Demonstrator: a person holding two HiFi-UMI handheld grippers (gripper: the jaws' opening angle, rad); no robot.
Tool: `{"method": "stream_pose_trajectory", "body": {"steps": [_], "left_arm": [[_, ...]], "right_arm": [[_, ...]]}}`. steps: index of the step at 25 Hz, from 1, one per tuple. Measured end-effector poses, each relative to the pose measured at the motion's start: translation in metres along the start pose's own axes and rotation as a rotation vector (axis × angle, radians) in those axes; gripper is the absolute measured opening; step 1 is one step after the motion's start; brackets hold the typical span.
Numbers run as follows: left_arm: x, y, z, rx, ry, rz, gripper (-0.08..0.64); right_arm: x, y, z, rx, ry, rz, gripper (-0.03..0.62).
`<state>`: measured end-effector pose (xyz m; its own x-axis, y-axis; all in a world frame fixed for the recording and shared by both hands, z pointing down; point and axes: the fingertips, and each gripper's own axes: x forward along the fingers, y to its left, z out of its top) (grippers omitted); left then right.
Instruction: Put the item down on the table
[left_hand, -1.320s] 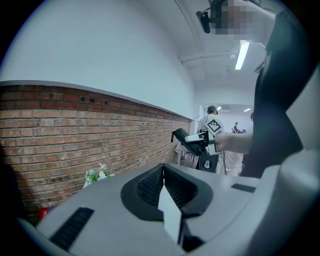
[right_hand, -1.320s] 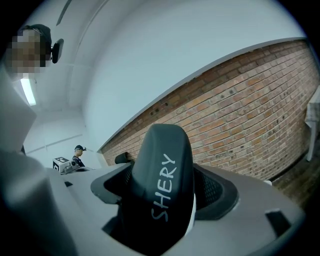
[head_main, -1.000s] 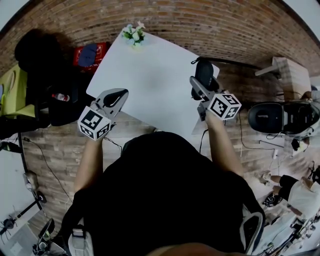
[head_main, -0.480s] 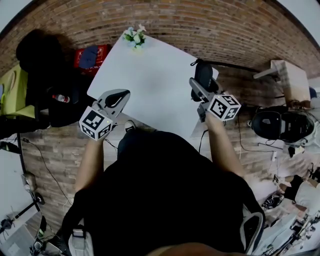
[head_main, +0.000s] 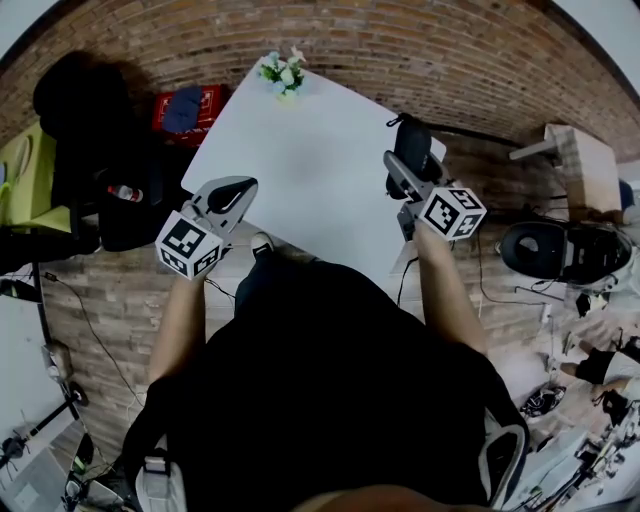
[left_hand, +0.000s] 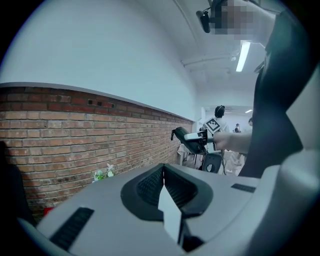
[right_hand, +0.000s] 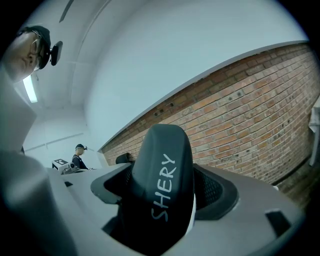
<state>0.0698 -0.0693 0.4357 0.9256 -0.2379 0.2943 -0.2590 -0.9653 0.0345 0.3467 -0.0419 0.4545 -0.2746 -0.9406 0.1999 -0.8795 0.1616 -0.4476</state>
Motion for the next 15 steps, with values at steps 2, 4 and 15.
{"method": "stream_pose_trajectory", "body": {"steps": [2,4,15], "left_arm": [[-0.003,0.008,0.0,-0.004,-0.004,-0.001,0.011],[-0.004,0.012,-0.001,-0.004,0.0,-0.008,0.011],[-0.005,0.042,0.003,-0.002,0.002,-0.033,0.011]], "right_arm": [[0.006,0.004,0.001,-0.004,0.001,-0.002,0.388],[0.01,0.006,0.002,-0.001,-0.001,-0.005,0.388],[0.035,0.017,0.013,-0.002,-0.011,-0.02,0.388]]}}
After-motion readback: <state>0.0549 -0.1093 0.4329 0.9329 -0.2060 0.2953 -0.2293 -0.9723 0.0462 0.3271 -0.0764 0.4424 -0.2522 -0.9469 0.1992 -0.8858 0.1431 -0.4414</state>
